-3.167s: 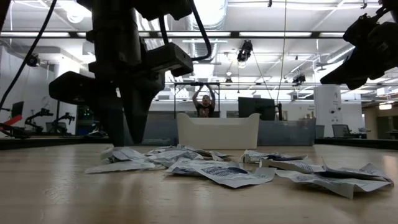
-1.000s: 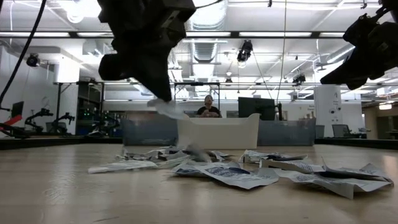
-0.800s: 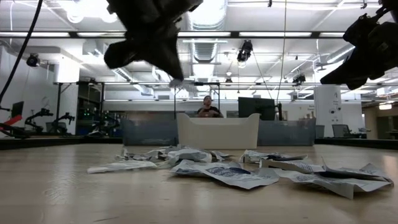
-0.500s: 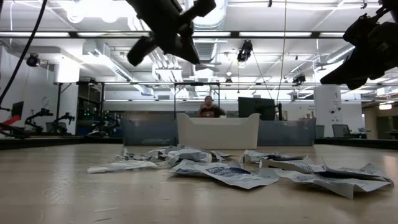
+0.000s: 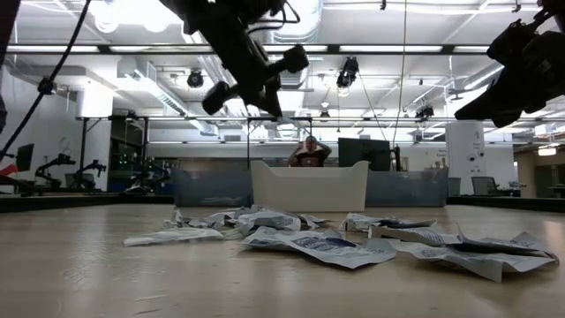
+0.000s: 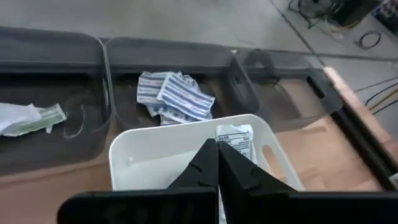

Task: Pick & Place First Aid Supplies
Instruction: Put the blue alcohol pad into the white bin

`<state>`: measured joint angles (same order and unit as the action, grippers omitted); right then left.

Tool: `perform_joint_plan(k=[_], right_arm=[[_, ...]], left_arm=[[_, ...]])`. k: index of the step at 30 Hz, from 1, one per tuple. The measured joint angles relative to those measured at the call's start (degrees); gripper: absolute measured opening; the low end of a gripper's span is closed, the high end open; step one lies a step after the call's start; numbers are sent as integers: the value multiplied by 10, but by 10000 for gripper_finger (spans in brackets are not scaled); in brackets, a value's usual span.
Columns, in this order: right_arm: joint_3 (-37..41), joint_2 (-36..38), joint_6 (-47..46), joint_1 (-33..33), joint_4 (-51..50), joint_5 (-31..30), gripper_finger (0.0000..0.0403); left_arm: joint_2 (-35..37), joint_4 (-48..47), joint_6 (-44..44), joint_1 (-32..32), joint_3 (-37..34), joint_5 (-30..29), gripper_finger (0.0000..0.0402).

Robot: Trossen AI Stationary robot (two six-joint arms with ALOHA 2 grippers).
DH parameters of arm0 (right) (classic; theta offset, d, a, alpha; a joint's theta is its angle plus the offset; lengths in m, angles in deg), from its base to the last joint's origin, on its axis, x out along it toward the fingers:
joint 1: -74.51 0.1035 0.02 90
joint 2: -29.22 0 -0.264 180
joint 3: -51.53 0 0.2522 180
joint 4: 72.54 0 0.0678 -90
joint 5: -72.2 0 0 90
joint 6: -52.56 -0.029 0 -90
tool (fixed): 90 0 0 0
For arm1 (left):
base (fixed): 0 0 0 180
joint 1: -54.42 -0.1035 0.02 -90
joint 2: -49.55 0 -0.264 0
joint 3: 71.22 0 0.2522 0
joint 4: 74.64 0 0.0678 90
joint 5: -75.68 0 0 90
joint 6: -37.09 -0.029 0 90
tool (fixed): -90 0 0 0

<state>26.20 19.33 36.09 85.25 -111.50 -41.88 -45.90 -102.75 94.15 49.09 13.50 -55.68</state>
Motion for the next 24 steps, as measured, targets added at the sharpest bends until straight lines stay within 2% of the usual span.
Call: perform_joint_plan(k=[6, 12, 24], right_arm=[[0, 0, 0, 0, 0, 0, 18], [0, 0, 0, 0, 0, 0, 18], [0, 0, 0, 0, 0, 0, 18]], left_arm=[[-61, 51, -2, -30, 0, 70, 0], [-106, 73, 18, -34, 0, 78, 0], [-120, 70, -22, -36, 0, 110, 0]])
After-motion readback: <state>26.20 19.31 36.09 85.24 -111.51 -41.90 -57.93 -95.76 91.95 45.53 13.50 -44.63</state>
